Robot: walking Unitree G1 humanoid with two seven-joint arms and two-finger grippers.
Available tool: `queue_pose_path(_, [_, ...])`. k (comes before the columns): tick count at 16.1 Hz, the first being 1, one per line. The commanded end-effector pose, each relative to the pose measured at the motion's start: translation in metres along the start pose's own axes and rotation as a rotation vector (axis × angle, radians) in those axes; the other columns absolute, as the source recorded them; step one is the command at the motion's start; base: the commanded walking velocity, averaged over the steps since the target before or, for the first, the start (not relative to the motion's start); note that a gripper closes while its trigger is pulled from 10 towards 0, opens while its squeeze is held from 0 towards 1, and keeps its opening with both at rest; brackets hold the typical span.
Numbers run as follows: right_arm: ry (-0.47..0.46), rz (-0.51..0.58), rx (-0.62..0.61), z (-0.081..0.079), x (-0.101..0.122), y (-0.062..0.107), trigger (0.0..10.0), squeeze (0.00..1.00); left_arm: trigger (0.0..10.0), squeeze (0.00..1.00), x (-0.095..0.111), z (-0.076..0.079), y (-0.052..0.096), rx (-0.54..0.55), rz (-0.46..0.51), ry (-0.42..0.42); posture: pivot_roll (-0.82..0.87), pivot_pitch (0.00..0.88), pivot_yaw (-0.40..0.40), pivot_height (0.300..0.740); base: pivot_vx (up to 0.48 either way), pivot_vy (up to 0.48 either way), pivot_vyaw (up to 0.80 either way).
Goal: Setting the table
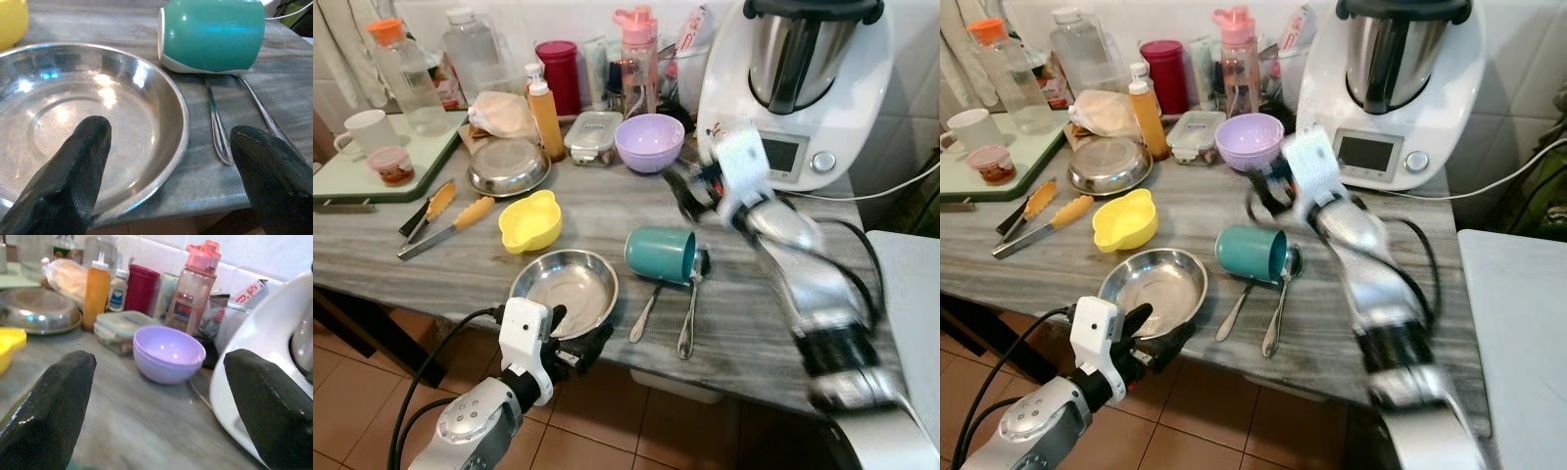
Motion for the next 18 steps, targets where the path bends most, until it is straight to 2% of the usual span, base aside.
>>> queue_pose_path(1, [0.064,0.032,0.035,-0.003,0.007,0.007,10.0,0.0,10.0,0.0,0.001,-0.006,0.001,0.032,0.009,-0.02,-0.15,0.043,0.088,0.74,0.0,0.0,0.0])
queue_pose_path(3, [0.118,0.004,0.042,0.004,0.001,0.021,10.0,0.0,10.0,0.0,0.001,-0.008,0.001,0.04,0.015,-0.021,-0.16,0.047,0.094,0.74,0.0,0.0,0.0])
queue_pose_path(6, [0.148,-0.048,0.029,0.018,-0.008,0.044,10.0,0.0,10.0,0.0,0.001,-0.007,-0.002,0.024,0.021,-0.03,-0.19,0.057,0.109,0.74,0.0,0.0,0.0])
queue_pose_path(10, [0.251,-0.131,0.111,0.016,-0.021,0.061,10.0,0.0,10.0,0.0,0.001,-0.005,-0.005,0.005,0.024,-0.037,-0.21,0.058,0.114,0.74,0.0,0.0,0.0])
queue_pose_path(13, [0.315,-0.18,0.173,0.014,-0.032,0.067,10.0,0.0,10.0,0.0,0.001,-0.007,-0.005,0.009,0.027,-0.042,-0.2,0.062,0.112,0.74,0.0,0.0,0.0])
queue_pose_path(15, [0.323,-0.204,0.203,0.013,-0.038,0.068,10.0,0.0,10.0,0.0,0.002,-0.006,-0.005,0.01,0.028,-0.042,-0.2,0.066,0.111,0.74,0.0,0.0,0.0])
queue_pose_path(18, [0.361,-0.205,0.239,0.011,-0.046,0.061,10.0,0.0,10.0,0.0,0.002,-0.006,-0.004,0.013,0.028,-0.044,-0.2,0.068,0.11,0.74,0.0,0.0,0.0])
Point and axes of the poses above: a point about 5 cm out from each wrist's last joint towards the gripper, its own y axis pointing back from the gripper into the wrist, its own x axis along the axis of the wrist's last joint, z = x × y, the point moved 2 cm from there along -y, pointing out of the wrist towards the gripper, and after that the axes turned 6 degrees about -y, right-handed, at the moved point
